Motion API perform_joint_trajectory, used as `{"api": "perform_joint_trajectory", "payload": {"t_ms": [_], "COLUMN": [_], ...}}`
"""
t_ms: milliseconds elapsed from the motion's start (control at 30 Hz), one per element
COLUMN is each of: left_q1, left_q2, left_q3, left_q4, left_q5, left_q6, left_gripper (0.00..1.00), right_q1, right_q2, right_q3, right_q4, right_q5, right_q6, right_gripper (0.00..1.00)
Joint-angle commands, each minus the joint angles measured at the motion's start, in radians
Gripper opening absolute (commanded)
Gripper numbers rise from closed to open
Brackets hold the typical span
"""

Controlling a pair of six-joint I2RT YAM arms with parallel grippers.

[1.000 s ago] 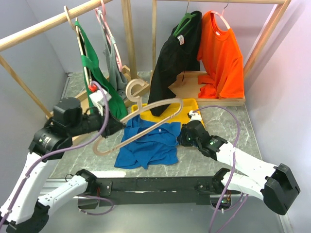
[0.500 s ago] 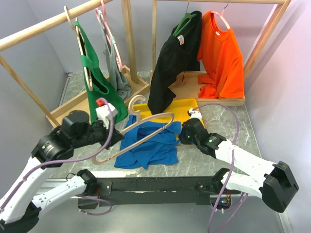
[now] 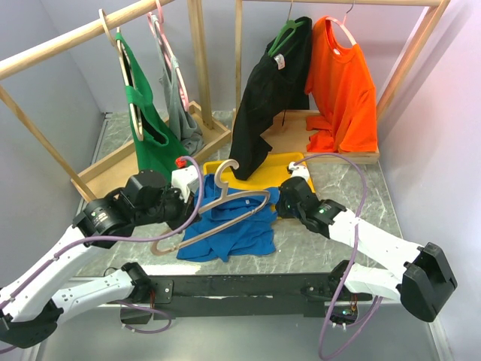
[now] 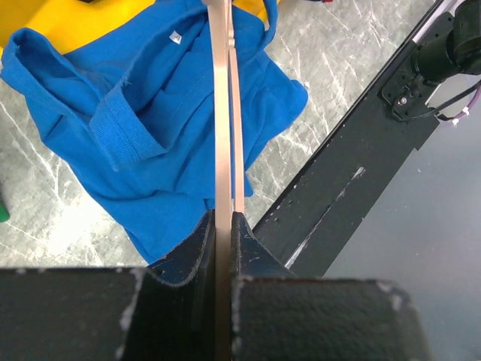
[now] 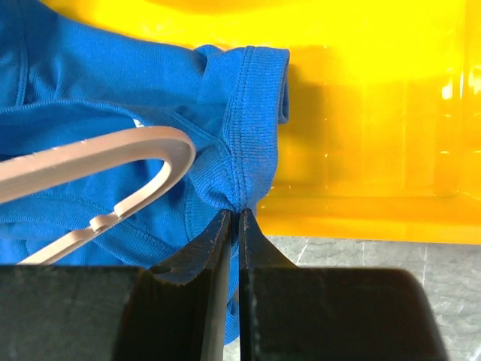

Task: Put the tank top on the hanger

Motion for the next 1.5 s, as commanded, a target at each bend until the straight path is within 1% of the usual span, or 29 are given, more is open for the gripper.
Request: {"api": "perform_joint_trajectory", "payload": {"t_ms": [0,67,333,533,700,800,933,1033,1067,1167,1200,1267,1400,1433,1467], "left_q1": [-0.016,-0.016,-0.022,-0.036,-0.051,-0.056,-0.060,-0.062,-0.064,-0.065,-0.067,-0.067,-0.067,-0.067,-0.067], "left_q2": [-0.003,-0.008,-0.049,-0.028,-0.013,0.006,0.035,0.061,0.066,0.092,0.102,0.121,0.138,0.138,0.139], "left_q3": [0.014,0.019,-0.004,0.002,-0.001,-0.003,-0.007,-0.023,-0.030,-0.064,-0.085,-0.099,-0.145,-0.156,-0.167], "left_q4": [0.023,0.009,0.021,0.015,0.017,0.028,0.070,0.139,0.188,0.270,0.323,0.366,0.480,0.541,0.563], "left_q5": [-0.023,-0.034,0.012,0.026,0.024,0.006,0.023,0.008,0.015,0.057,0.075,0.127,0.152,0.161,0.176], "left_q6": [0.005,0.001,-0.010,-0.010,-0.006,-0.002,0.011,0.027,0.034,0.065,0.074,0.097,0.119,0.122,0.125], "left_gripper": [0.01,0.01,0.01,0.01,0.01,0.01,0.01,0.01,0.01,0.01,0.01,0.01,0.01,0.01,0.01], "right_q1": [-0.014,-0.012,-0.018,-0.024,-0.026,-0.026,-0.021,-0.015,-0.017,-0.014,-0.015,-0.014,-0.015,-0.012,-0.012], "right_q2": [0.022,0.034,0.059,0.067,0.053,0.034,0.013,-0.022,-0.035,-0.081,-0.087,-0.107,-0.131,-0.136,-0.143], "right_q3": [0.077,0.086,0.118,0.158,0.175,0.182,0.195,0.212,0.218,0.238,0.241,0.247,0.256,0.256,0.259], "right_q4": [-0.009,-0.012,-0.018,-0.038,-0.049,-0.052,-0.069,-0.087,-0.092,-0.118,-0.124,-0.138,-0.155,-0.160,-0.161], "right_q5": [0.036,0.034,0.041,0.060,0.048,0.030,0.007,0.008,0.013,0.021,0.025,0.025,0.021,0.021,0.021], "right_q6": [-0.027,-0.033,-0.039,-0.049,-0.059,-0.062,-0.067,-0.068,-0.068,-0.076,-0.078,-0.079,-0.079,-0.078,-0.075], "right_gripper": [0.09,0.09,0.09,0.09,0.09,0.08,0.07,0.07,0.07,0.06,0.07,0.07,0.07,0.07,0.07]}}
